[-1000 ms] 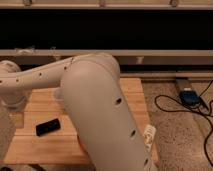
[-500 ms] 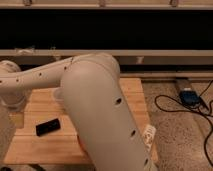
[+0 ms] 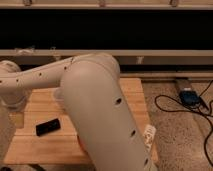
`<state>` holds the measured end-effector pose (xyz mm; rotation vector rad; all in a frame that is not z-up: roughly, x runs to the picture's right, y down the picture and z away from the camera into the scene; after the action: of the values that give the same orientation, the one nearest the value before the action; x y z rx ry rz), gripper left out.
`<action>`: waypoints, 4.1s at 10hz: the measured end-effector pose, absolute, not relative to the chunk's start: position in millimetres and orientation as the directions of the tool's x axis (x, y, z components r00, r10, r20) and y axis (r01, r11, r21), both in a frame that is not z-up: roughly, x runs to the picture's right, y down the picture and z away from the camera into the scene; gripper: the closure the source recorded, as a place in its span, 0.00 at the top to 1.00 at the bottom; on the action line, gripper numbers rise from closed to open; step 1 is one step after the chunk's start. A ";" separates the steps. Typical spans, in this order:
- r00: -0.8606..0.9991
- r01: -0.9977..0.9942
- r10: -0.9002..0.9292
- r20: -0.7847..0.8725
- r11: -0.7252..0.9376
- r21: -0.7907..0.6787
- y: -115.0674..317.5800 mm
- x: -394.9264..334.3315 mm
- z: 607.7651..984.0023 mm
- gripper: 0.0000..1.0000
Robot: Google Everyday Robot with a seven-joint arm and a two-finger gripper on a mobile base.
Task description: Place the eraser in the ceramic cup
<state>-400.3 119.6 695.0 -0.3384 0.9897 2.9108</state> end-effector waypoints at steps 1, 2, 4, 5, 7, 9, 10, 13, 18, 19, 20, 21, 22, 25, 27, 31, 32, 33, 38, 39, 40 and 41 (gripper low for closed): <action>-0.975 -0.116 -0.024 -0.221 -0.794 0.597 119.6 -400.3 695.0 0.80; -0.975 -0.116 -0.024 -0.221 -0.794 0.597 119.6 -400.3 695.0 0.80; -0.975 -0.116 -0.024 -0.221 -0.794 0.597 119.6 -400.3 695.0 0.80; -0.975 -0.116 -0.024 -0.221 -0.794 0.597 119.6 -400.3 695.0 0.80; -0.975 -0.116 -0.024 -0.221 -0.794 0.597 119.6 -400.3 695.0 0.80; -0.975 -0.116 -0.024 -0.221 -0.794 0.597 119.6 -400.3 695.0 0.80; -0.975 -0.116 -0.024 -0.221 -0.794 0.597 119.6 -400.3 695.0 0.80; -0.977 -0.121 -0.011 -0.214 -0.795 0.595 123.2 -393.9 701.2 0.80; -0.976 -0.167 0.042 -0.215 -0.777 0.607 188.4 -361.9 770.5 0.80; -0.975 -0.173 0.046 -0.216 -0.770 0.614 200.0 -357.7 783.0 0.80; -0.974 -0.181 0.050 -0.220 -0.757 0.628 216.0 -352.7 800.7 0.80; -0.974 -0.185 0.052 -0.221 -0.745 0.641 227.5 -347.8 815.4 0.80; -0.974 -0.187 0.054 -0.219 -0.739 0.648 232.2 -341.3 828.3 0.80; -0.974 -0.186 0.049 -0.222 -0.732 0.655 232.6 -334.6 840.2 0.80; -0.975 -0.184 0.049 -0.219 -0.733 0.656 231.6 -333.4 840.0 0.80; -0.970 -0.182 0.034 -0.239 -0.753 0.633 205.3 -322.6 827.2 0.80; -0.969 -0.184 0.031 -0.246 -0.755 0.630 204.3 -322.8 826.3 0.80; -0.968 -0.186 0.031 -0.250 -0.756 0.628 203.7 -322.5 826.5 0.80; -0.962 -0.206 0.038 -0.269 -0.747 0.632 208.2 -330.8 830.0 0.80; -0.961 -0.212 0.041 -0.274 -0.747 0.630 207.9 -333.7 829.6 0.80; -0.959 -0.218 0.046 -0.279 -0.747 0.628 208.1 -337.8 828.6 0.78; -0.957 -0.229 0.055 -0.286 -0.746 0.626 209.6 -344.0 826.8 0.68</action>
<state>-344.0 209.6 826.8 -0.3757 1.0441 2.7745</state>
